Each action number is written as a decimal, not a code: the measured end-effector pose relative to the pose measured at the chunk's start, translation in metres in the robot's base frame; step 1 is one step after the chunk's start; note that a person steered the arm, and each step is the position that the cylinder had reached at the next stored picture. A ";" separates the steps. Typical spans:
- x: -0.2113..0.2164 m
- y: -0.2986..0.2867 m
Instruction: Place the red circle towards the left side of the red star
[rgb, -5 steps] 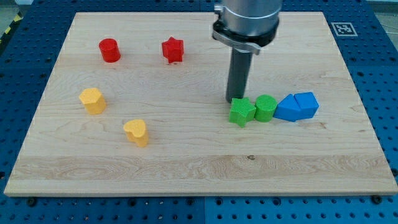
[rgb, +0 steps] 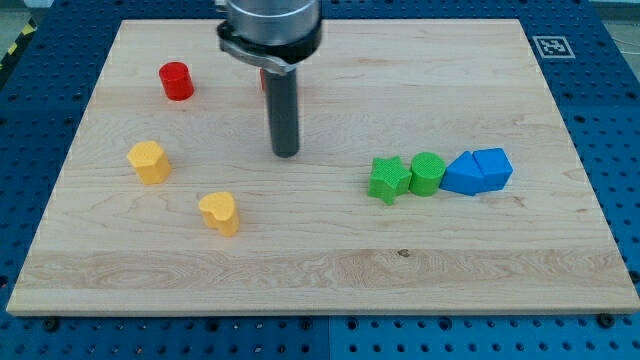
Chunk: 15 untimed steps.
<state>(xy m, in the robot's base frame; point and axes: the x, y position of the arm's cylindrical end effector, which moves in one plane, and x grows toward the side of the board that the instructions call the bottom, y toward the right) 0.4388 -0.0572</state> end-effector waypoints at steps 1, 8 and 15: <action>0.000 -0.023; -0.075 -0.162; -0.121 -0.159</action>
<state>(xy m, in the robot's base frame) 0.3181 -0.2160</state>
